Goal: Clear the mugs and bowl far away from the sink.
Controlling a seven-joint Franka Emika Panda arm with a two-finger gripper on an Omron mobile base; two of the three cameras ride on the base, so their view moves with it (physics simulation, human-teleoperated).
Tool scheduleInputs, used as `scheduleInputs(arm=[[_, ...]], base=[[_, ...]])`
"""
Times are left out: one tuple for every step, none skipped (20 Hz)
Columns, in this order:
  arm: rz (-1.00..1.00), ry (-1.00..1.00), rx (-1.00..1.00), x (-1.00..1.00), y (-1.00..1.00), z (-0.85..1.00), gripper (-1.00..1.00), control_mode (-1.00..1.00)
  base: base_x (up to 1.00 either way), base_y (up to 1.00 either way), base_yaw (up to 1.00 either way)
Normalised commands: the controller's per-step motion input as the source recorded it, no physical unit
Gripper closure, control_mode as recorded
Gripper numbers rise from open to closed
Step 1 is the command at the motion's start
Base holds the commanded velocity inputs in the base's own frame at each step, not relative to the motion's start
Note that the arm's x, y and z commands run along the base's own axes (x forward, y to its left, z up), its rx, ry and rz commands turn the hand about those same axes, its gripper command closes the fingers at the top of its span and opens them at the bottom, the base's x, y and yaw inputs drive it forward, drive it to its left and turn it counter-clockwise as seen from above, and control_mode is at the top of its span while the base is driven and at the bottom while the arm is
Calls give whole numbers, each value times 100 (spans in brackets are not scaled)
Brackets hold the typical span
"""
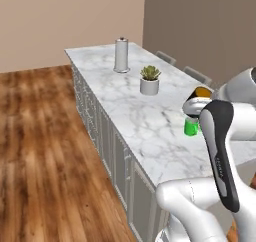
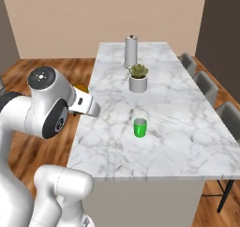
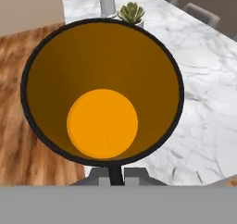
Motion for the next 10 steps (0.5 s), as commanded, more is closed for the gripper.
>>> scheduleInputs(arm=[[-45,12,0,61,0,-29,100,-100],[-13,36,-1,28,0,-9,100,-100],[-6,30,0,16,0,-15,100,-100],[-1,34,0,29,0,-26,100,-100],[0,28,0,21,0,-33,100,-100],[0,22,0,21,0,-36,100,-100],[0,20,0,16,0,-39,100,-100],[0,17,0,8,0,-34,100,-100],[0,17,0,9,0,-40,100,-100],[0,17,0,14,0,-40,100,-100]], base=[[0,0,0],[0,0,0],[0,0,0],[0,0,0],[0,0,0],[0,0,0],[0,0,0],[0,0,0],[0,0,0],[0,0,0]])
